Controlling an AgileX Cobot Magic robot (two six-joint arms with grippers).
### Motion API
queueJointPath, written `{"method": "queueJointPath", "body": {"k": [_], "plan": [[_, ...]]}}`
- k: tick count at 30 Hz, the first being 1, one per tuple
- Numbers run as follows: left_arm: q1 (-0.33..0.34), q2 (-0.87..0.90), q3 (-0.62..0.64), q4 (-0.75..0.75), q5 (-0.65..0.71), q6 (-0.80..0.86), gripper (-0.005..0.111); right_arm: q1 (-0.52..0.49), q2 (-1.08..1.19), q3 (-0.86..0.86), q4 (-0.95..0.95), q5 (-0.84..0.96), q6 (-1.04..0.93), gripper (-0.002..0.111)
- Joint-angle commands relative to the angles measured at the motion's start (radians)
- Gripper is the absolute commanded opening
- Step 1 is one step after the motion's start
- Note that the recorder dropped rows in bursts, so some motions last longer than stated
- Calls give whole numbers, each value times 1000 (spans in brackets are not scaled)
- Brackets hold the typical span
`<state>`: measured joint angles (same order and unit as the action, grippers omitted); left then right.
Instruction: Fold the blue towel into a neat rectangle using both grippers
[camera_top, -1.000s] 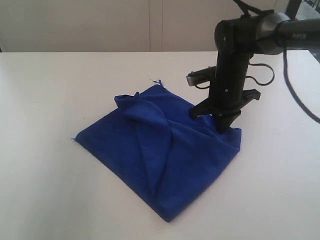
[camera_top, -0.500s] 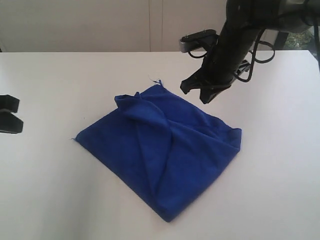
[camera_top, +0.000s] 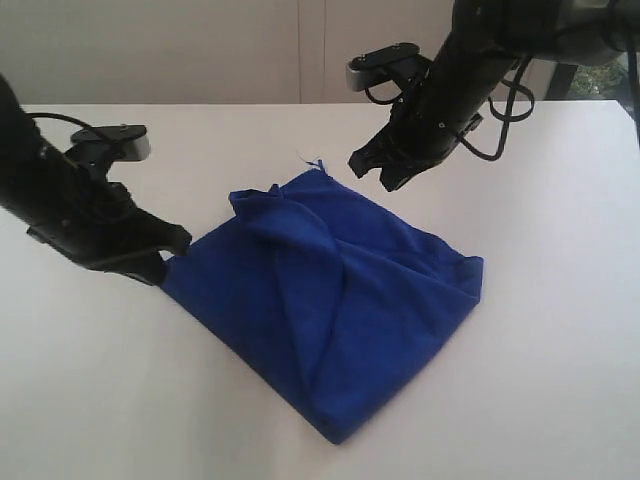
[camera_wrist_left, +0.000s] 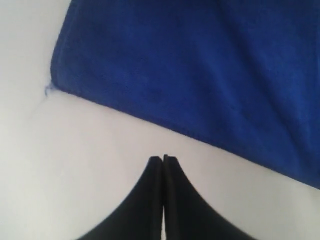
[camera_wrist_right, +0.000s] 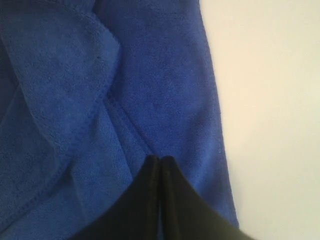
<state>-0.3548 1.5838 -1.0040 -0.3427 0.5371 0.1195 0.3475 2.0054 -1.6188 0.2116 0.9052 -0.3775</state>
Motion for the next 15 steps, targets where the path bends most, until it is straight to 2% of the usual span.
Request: {"method": "queueJointPath", "body": {"k": [1, 8, 15], "plan": [[-39, 97, -118, 80, 29, -11, 0, 0, 11, 1, 49, -22, -40, 0], [-66, 203, -150, 82, 23, 45, 0, 0, 150, -89, 107, -18, -73, 0], [-66, 250, -150, 82, -69, 45, 0, 0, 285, -213, 105, -57, -94, 0]]}}
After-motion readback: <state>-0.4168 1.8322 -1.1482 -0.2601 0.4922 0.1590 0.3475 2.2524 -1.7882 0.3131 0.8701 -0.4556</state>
